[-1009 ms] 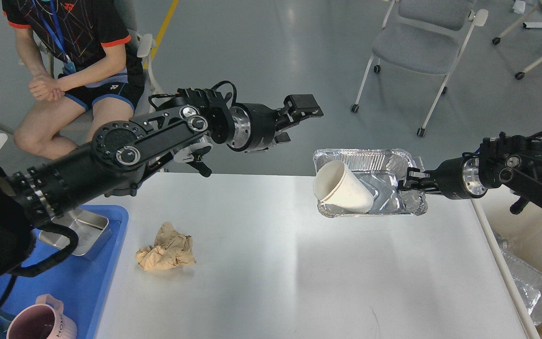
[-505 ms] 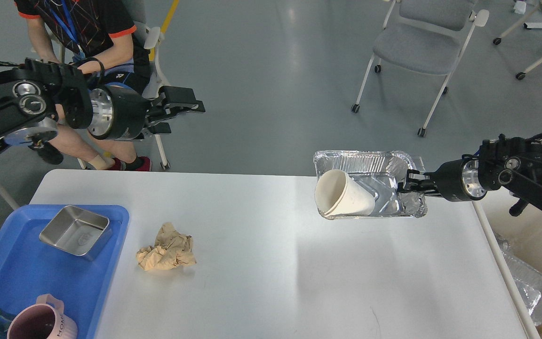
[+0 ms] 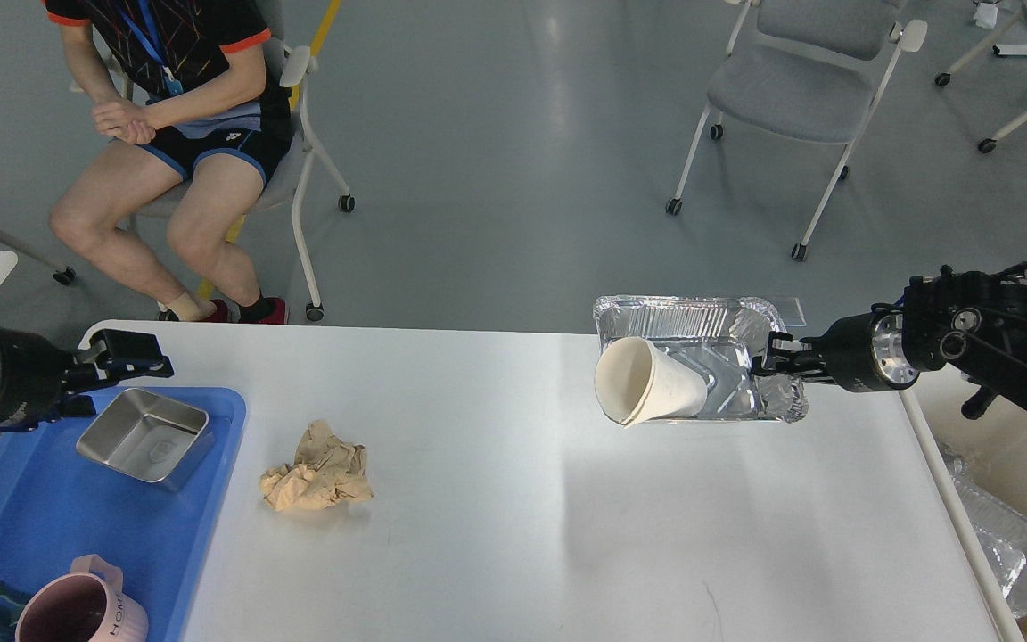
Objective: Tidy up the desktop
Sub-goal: 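Grasp the crumpled tan paper with the left gripper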
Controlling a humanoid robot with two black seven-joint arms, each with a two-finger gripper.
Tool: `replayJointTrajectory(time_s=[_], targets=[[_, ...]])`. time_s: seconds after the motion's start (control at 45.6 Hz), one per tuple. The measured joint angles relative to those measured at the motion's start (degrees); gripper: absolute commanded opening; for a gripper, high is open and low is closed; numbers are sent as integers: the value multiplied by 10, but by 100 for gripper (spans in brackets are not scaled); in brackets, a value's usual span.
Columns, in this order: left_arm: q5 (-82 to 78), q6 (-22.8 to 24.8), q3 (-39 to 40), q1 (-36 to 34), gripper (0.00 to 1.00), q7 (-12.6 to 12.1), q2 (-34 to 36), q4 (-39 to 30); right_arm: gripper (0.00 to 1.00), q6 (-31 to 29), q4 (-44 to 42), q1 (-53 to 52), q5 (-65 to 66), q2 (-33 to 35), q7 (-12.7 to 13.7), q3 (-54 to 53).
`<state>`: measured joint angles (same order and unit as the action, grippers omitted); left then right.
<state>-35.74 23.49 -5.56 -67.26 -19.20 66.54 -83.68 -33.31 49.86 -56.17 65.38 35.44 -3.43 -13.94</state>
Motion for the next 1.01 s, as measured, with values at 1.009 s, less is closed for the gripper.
replayJointTrajectory(time_s=[1.009], targets=[[-30,-99,4,148,96,32,-409,290,0,4,-1,20,0,3,-1,-13]])
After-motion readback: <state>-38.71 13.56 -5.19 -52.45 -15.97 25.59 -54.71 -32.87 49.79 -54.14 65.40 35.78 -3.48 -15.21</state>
